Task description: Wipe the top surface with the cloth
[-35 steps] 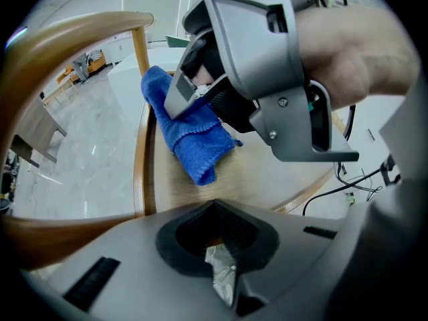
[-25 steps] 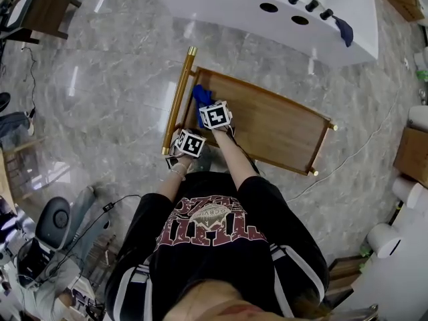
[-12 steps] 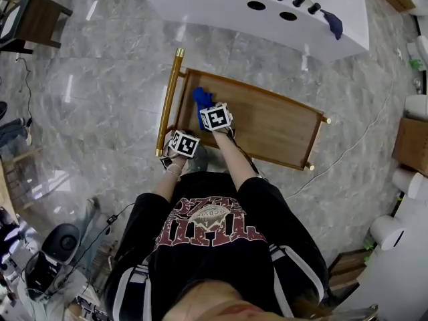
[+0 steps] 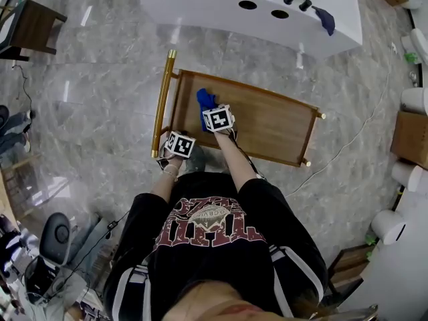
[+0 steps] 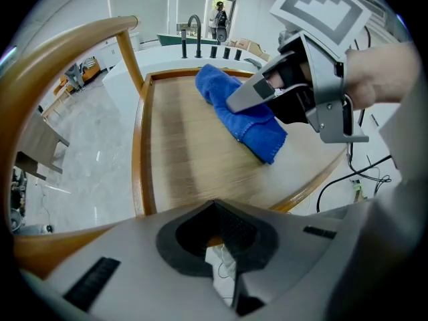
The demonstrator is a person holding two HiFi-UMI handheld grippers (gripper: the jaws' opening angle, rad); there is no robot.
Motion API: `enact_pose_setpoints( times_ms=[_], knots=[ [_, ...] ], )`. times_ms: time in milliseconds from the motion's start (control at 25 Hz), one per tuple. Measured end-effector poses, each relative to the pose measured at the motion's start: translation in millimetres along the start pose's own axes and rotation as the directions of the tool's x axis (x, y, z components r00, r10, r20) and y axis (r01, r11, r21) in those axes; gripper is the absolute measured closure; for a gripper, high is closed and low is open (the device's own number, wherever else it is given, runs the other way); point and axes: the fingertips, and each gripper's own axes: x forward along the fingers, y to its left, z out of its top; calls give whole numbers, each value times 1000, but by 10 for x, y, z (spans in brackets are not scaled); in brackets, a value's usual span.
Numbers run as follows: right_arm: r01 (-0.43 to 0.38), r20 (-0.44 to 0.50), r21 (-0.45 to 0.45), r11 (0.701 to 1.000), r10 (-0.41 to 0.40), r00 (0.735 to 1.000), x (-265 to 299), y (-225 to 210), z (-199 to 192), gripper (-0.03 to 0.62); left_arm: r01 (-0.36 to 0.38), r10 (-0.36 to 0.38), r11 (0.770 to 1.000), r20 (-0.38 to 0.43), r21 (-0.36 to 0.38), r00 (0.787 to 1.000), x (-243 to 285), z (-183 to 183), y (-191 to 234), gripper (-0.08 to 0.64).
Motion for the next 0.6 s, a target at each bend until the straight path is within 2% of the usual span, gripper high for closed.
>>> enact_pose_setpoints(
  times_ms=[600],
  knots=[
    [62, 2, 34, 997, -62, 998, -248, -378, -193, 488, -17, 17, 1000, -11, 6, 1000, 8, 13, -2, 511]
  ],
)
